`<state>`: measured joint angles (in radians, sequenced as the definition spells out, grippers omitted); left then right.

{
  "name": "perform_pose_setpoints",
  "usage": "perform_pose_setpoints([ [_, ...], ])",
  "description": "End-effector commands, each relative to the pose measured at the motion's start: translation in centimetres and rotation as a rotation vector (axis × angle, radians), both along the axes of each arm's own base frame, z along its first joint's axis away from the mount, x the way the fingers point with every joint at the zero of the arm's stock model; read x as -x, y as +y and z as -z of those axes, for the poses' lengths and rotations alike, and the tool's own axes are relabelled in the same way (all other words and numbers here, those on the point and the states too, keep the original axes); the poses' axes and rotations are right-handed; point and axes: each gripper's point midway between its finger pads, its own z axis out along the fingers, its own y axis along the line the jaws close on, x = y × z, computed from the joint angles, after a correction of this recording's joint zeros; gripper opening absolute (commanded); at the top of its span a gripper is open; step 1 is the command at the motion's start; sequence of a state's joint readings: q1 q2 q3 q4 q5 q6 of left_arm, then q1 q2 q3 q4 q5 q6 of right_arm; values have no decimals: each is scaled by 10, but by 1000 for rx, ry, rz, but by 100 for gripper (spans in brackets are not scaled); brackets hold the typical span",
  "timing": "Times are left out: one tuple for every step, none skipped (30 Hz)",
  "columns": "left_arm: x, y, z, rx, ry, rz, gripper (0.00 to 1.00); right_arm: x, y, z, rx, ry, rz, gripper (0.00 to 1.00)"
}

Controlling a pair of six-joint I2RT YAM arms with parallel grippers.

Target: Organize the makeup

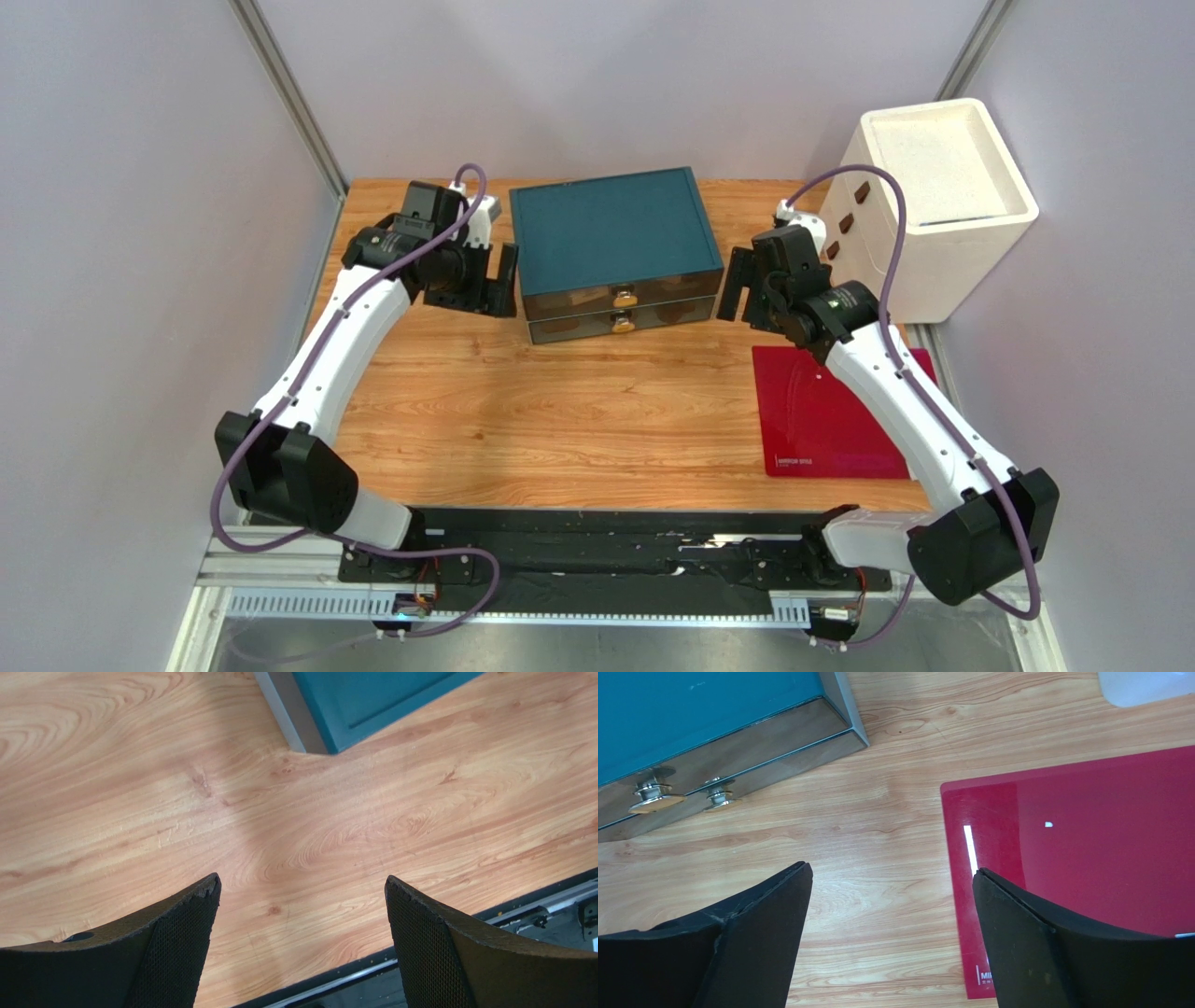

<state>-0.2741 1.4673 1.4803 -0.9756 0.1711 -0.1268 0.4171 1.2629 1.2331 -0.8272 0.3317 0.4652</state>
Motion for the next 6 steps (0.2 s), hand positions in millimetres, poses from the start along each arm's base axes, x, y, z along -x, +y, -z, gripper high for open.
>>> perform_pose_setpoints([
  [10,5,-24,24,-103,4,91,-4,-11,-28,53,-81,-15,90],
  [10,5,-24,29,-117,11,91,-5,-9,-28,47,-85,-21,91],
  [12,4,-31,43,-148,15,91,-5,-8,-29,44,-86,-21,91],
  [12,4,-33,45,-158,9,91,-5,-8,-28,44,-86,-23,91],
  [10,4,-38,54,-170,-6,91,-6,-7,-30,39,-92,-26,91],
  [10,5,-41,52,-174,-15,91,-7,-7,-30,37,-93,-26,91],
])
